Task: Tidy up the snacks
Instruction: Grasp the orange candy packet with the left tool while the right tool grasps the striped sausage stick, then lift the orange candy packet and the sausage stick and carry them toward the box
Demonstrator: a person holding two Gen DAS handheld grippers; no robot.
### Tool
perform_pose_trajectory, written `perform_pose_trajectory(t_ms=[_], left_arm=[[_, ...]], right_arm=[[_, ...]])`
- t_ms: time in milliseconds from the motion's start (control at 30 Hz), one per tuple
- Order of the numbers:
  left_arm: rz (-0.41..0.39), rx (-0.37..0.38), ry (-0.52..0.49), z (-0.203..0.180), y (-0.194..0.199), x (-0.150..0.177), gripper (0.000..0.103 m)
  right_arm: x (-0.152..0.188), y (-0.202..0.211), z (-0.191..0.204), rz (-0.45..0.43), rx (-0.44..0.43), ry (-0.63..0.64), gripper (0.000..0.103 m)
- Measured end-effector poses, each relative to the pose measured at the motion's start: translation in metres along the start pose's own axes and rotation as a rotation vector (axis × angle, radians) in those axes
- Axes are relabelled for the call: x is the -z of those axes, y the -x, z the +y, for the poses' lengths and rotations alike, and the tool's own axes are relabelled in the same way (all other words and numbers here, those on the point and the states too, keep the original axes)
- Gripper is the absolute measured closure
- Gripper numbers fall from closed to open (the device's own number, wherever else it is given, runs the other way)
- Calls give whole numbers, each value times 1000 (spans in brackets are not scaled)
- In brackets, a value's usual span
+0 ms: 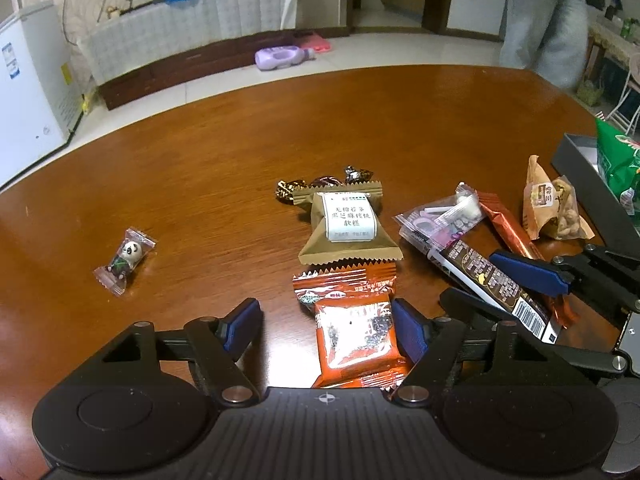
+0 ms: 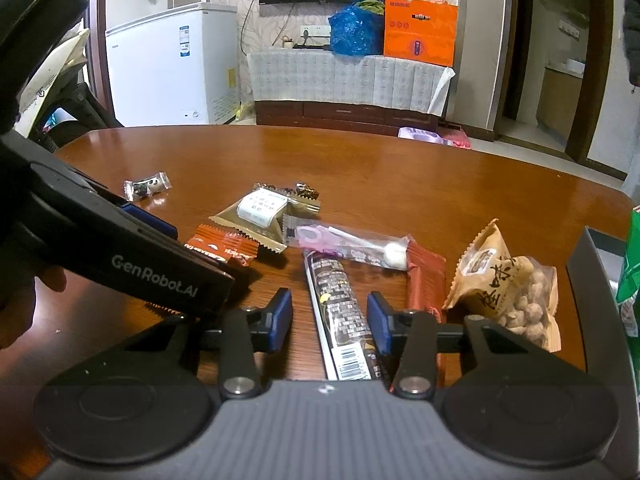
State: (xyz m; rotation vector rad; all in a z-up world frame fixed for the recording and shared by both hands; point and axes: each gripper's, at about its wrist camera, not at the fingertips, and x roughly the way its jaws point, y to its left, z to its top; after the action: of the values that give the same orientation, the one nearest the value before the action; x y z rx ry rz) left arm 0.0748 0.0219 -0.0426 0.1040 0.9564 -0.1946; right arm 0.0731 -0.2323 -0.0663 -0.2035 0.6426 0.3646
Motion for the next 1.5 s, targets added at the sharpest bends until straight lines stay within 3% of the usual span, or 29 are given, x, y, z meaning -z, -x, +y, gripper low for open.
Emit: perform_pose_trajectory(t_ms=[167, 233, 367, 667, 1233, 1500], left_arm=[[-5, 7, -6, 0, 3, 1, 39], [-4, 9, -6, -1, 5, 1, 44], [-7, 22, -25, -4, 8, 2, 64], [7, -12, -26, -7, 11, 2, 66], [-84, -56, -26, -12, 51, -4, 66], [-76, -53, -28, -13, 50, -2, 66]], right_arm=[[1, 0, 3, -10, 7, 20, 66], [1, 0, 6, -13, 5, 33, 73], [1, 0, 9, -12, 11, 43, 77], [-3, 3, 3, -2, 7, -13, 77], [-12, 36, 3, -52, -15, -20, 78], [-1, 28, -3, 93, -24, 12, 78]])
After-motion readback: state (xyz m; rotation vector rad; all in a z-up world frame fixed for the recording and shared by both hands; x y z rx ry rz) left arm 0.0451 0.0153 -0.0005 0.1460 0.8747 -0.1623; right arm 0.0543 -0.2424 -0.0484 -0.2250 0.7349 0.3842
